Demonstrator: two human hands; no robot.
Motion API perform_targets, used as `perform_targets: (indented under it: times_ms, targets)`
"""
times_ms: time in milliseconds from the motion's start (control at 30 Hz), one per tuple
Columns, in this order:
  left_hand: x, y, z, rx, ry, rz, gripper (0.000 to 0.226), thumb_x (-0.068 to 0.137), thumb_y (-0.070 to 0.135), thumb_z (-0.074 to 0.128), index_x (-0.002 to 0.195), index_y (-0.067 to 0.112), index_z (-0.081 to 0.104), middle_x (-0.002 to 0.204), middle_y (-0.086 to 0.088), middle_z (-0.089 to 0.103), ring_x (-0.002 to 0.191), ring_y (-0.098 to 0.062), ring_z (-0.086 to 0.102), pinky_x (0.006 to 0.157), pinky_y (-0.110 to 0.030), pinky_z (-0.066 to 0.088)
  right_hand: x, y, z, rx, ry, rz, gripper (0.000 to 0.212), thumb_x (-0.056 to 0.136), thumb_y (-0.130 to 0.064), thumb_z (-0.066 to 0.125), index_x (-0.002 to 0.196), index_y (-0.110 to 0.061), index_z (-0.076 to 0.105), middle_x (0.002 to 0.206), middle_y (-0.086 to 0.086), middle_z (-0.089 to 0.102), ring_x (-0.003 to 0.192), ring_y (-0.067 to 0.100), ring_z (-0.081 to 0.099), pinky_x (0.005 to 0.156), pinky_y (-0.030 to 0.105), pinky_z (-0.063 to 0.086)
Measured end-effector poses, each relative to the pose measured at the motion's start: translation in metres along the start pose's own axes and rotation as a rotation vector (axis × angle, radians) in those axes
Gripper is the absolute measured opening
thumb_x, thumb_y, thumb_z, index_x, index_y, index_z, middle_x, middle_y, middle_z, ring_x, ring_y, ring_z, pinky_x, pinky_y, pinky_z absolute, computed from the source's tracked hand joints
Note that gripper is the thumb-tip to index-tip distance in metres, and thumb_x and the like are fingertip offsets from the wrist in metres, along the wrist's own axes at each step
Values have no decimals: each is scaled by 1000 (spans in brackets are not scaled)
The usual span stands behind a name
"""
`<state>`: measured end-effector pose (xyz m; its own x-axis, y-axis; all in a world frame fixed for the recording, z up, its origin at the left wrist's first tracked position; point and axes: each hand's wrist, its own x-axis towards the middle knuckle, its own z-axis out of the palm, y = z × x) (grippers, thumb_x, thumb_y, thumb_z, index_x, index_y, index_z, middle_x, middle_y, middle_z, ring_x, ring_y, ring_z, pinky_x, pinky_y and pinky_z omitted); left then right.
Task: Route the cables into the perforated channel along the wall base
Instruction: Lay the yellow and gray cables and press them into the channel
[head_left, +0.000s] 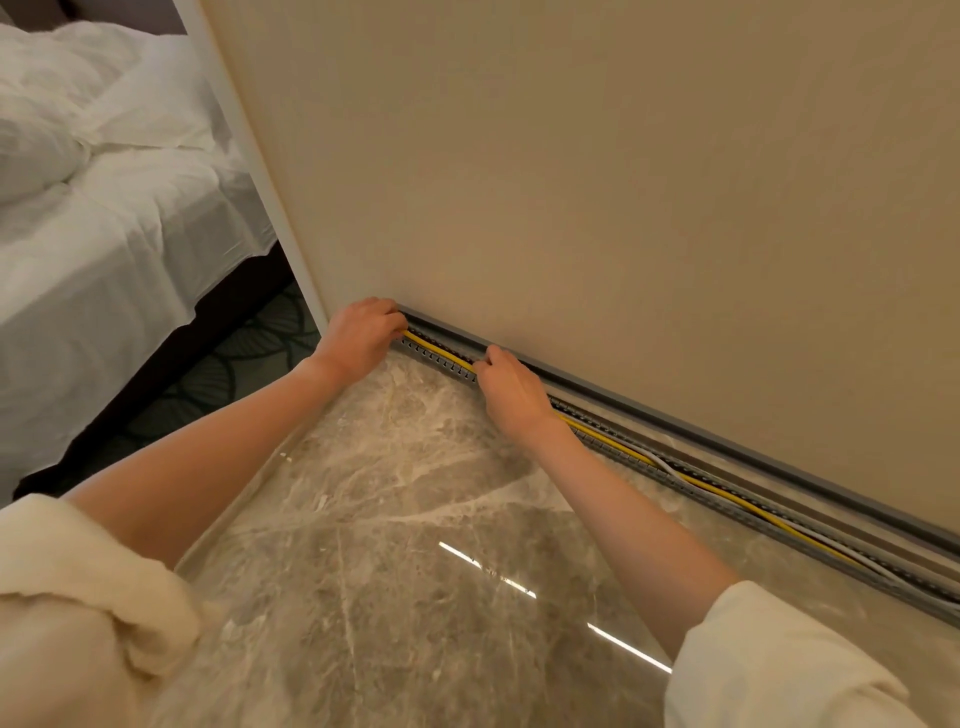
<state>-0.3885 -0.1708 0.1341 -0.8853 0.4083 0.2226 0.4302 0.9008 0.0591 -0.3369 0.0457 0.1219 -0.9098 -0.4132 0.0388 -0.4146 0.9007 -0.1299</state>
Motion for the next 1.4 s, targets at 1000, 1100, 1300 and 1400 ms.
perform_targets:
  times_ms: [1000, 1100, 1300, 1400]
  targets:
    - [5, -48, -13, -272, -74, -159, 15, 85, 6, 62, 99, 3, 67, 102, -16, 67, 95, -29, 61, 88, -41, 48, -4, 11, 1, -42, 27, -23, 18, 86, 4, 55, 99, 0, 66, 111, 13, 47, 104, 28, 42, 78, 31, 37]
    - [12, -48, -14, -238, -109, -146, 13, 87, 9, 60, 96, 4, 67, 100, -14, 64, 92, -28, 58, 85, -42, 48, -4, 17, 2, -19, 34, -49, 23, 87, 0, 56, 107, -4, 66, 109, 12, 47, 104, 28, 42, 79, 32, 38]
    - [16, -44, -7, -182, -73, -108, 6, 89, 10, 56, 89, 5, 60, 93, -13, 62, 83, -28, 56, 73, -39, 46, -4, 23, 4, -9, 12, -75, 25, 88, -4, 57, 112, -6, 64, 113, 12, 50, 107, 29, 42, 84, 36, 40]
    - [15, -44, -3, -142, -55, -76, 9, 91, 11, 52, 92, 6, 59, 92, -13, 62, 83, -30, 59, 71, -40, 48, -3, 24, 4, -14, -2, -85, 25, 89, -5, 57, 113, -7, 64, 114, 11, 50, 107, 28, 42, 84, 35, 40]
